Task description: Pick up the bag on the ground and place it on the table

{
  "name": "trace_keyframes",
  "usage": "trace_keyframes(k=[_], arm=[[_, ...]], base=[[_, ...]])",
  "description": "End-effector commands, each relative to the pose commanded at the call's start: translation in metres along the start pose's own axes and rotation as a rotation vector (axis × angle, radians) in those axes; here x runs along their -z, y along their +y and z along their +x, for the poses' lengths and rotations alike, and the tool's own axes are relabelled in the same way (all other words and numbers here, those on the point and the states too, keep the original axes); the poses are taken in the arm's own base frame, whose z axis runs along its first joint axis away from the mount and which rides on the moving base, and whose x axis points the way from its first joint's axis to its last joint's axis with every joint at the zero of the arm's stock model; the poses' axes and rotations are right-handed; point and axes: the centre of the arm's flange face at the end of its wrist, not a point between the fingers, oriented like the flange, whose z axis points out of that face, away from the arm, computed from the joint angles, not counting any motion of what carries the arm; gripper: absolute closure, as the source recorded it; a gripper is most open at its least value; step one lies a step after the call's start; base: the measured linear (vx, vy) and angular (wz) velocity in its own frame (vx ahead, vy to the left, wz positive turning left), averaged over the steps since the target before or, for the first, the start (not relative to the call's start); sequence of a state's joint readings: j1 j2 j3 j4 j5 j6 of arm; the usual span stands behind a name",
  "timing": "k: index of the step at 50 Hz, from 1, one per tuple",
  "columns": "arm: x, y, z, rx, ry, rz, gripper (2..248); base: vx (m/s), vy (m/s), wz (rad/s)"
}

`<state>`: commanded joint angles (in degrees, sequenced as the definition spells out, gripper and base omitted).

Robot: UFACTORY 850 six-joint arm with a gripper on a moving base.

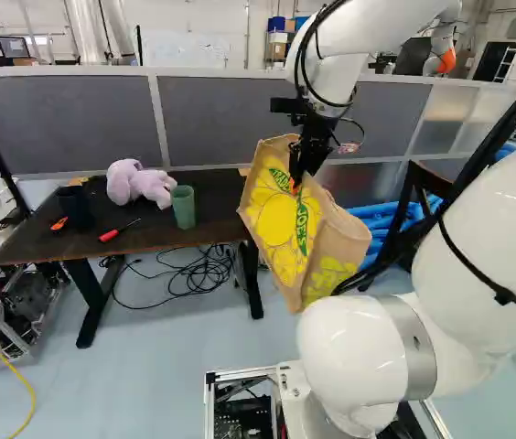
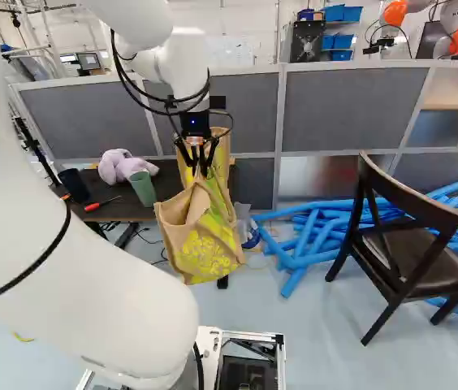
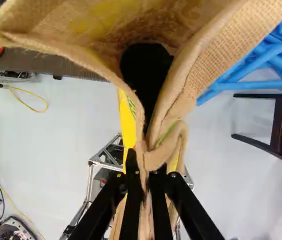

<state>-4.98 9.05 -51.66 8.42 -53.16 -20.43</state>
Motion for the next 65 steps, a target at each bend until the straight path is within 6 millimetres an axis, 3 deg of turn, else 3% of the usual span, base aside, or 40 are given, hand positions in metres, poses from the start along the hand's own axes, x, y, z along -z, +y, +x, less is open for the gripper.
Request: trace_keyframes(k=[25, 65], arm=[[-0.003, 0.004, 0.022, 0.004, -0.005, 0.002, 226], [-0.012, -0.003, 0.082, 0.054, -0.009, 0.010, 226]], base=[[0.013, 0.001, 0.003], [0.000, 0.000, 0.000]])
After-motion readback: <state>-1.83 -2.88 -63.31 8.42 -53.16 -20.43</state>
